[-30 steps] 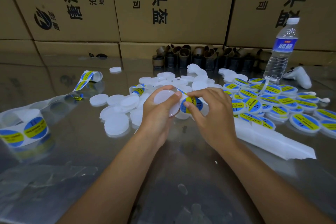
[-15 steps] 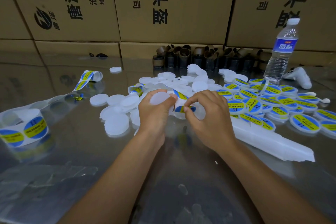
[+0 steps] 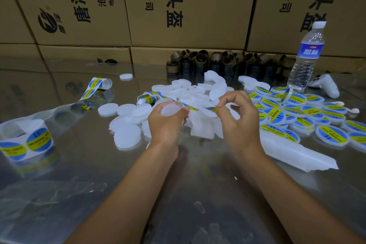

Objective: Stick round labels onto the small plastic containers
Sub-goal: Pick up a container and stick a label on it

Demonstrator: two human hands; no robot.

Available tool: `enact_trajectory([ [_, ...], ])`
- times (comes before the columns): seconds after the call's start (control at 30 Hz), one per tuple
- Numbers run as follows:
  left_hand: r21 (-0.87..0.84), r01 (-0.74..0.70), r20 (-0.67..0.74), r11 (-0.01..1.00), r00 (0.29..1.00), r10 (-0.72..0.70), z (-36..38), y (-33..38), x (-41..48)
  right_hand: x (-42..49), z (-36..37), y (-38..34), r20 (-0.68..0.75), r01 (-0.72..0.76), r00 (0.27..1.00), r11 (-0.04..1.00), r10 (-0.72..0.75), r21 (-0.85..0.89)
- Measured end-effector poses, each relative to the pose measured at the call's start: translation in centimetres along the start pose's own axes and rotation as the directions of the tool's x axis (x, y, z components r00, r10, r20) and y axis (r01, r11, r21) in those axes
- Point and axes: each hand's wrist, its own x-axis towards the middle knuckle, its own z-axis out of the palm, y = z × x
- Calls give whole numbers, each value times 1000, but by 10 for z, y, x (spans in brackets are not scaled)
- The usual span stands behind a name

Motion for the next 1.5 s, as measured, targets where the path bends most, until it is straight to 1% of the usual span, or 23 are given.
enact_trajectory([
  [0.07, 1, -2, 0, 1000, 1000, 2, 0, 0, 0, 2, 0, -3, -3, -95, 995, 989, 95, 110],
  [0.1, -1, -6, 2, 1000, 1000, 6, 0, 0, 0, 3, 0, -4, 13, -153, 988, 969, 153, 193],
  [0.13, -4, -11, 8, 1000, 1000, 11, 0, 0, 0, 5, -1, -5, 53, -229, 973, 924, 224, 306],
  [0.17, -5, -19, 19, 1000, 1000, 19, 0, 1, -1, 7, -2, -6, 135, -328, 944, 836, 300, 440],
  [0.2, -5, -28, 32, 1000, 999, 29, 1, 2, -2, 9, -4, -6, 247, -435, 900, 712, 359, 552],
  [0.23, -6, -40, 43, 999, 998, 40, 1, 2, -2, 9, -5, -6, 351, -525, 851, 586, 391, 618],
  [0.27, -7, -50, 49, 999, 998, 51, 1, 3, -3, 9, -5, -5, 431, -589, 807, 491, 403, 642],
  [0.3, -8, -61, 50, 998, 997, 61, 2, 3, -3, 8, -5, -4, 482, -629, 775, 432, 408, 646],
  [0.37, -7, -79, 47, 997, 996, 79, 2, 4, -4, 5, -4, 1, 532, -671, 739, 382, 414, 635],
  [0.47, -44, -90, 68, 995, 993, 92, 2, 7, -4, 4, -4, 6, 563, -708, 703, 351, 435, 613],
  [0.6, -92, -91, 92, 992, 991, 99, 3, 10, -5, 4, -6, 11, 573, -731, 680, 356, 458, 582],
  [0.7, -156, -74, 117, 985, 989, 92, 3, 11, -6, 5, -6, 13, 557, -718, 692, 353, 459, 601],
  [0.8, -262, 12, 171, 965, 985, 34, 5, 11, -6, 7, -7, 11, 504, -685, 718, 359, 479, 634],
  [0.9, -313, 164, 265, 936, 961, -79, 7, 10, -4, 7, -6, 7, 467, -667, 730, 370, 499, 647],
  [0.97, -287, 253, 358, 924, 923, -142, 9, 11, -5, 6, -3, 4, 473, -669, 737, 420, 484, 613],
  [1.03, -285, 312, 464, 906, 872, -154, 8, 12, -7, 3, 2, 1, 472, -661, 750, 500, 464, 559],
  [1.07, -306, 339, 495, 889, 855, -155, 7, 11, -7, 1, 4, 0, 463, -651, 759, 543, 458, 530],
  [1.13, -335, 382, 508, 861, 843, -176, 6, 10, -5, -1, 7, -1, 438, -630, 774, 622, 457, 465],
  [1.23, -326, 383, 497, 865, 847, -188, 7, 9, -4, -2, 7, -1, 396, -612, 786, 688, 475, 390],
  [1.33, -318, 377, 517, 870, 838, -175, 8, 9, -4, -1, 7, 0, 351, -592, 802, 721, 483, 361],
  [1.5, -302, 379, 500, 875, 844, -193, 8, 6, -2, -2, 7, 0, 263, -565, 825, 740, 500, 365],
])
